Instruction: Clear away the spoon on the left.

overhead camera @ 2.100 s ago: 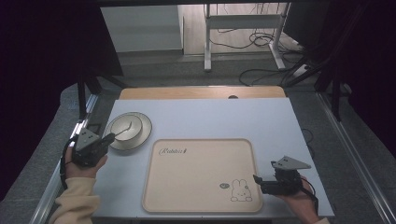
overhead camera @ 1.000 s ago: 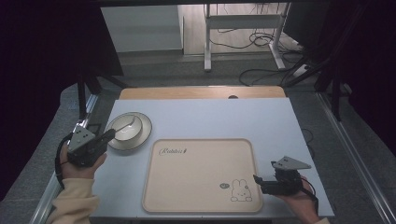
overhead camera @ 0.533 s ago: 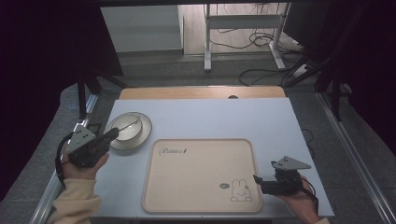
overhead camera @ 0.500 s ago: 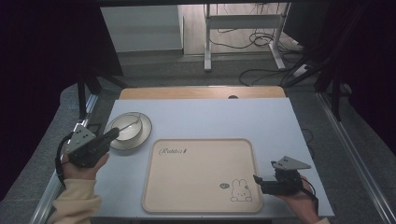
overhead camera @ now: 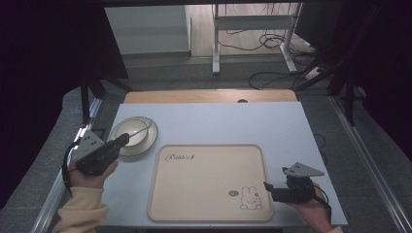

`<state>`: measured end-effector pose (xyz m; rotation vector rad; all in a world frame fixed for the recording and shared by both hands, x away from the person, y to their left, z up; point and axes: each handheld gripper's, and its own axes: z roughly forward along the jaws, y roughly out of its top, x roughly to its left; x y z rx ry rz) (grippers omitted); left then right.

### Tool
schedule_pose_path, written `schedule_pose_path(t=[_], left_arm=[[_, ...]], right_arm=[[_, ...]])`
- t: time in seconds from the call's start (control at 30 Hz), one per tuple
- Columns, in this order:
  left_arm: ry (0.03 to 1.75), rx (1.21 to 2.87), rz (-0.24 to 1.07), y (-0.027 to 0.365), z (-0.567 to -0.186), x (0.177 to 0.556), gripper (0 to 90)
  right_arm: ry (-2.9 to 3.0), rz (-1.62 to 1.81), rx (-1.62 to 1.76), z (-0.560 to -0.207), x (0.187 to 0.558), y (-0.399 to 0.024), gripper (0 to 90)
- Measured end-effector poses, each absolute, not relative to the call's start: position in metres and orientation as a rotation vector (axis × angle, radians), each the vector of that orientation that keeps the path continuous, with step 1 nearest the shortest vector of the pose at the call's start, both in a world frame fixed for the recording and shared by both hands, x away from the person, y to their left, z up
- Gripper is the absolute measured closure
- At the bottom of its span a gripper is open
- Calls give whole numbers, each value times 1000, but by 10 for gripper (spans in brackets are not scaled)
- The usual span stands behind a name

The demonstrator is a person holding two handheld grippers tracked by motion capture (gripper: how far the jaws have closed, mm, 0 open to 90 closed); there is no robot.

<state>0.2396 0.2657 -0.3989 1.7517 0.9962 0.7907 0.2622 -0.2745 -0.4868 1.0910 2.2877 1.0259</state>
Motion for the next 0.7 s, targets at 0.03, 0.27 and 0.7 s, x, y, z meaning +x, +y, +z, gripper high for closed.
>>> schedule_pose_path(t=[0.03,0.27,0.7], left_arm=[[994,1753,790,265,-399,240,893],[968,1764,782,258,-397,238,893],[920,1782,750,243,-399,237,893]], right_arm=[[2288,1026,1091,-487,262,-274,146],[2280,1035,1086,-486,262,-275,146],[2280,1031,1086,-486,262,-275,147]])
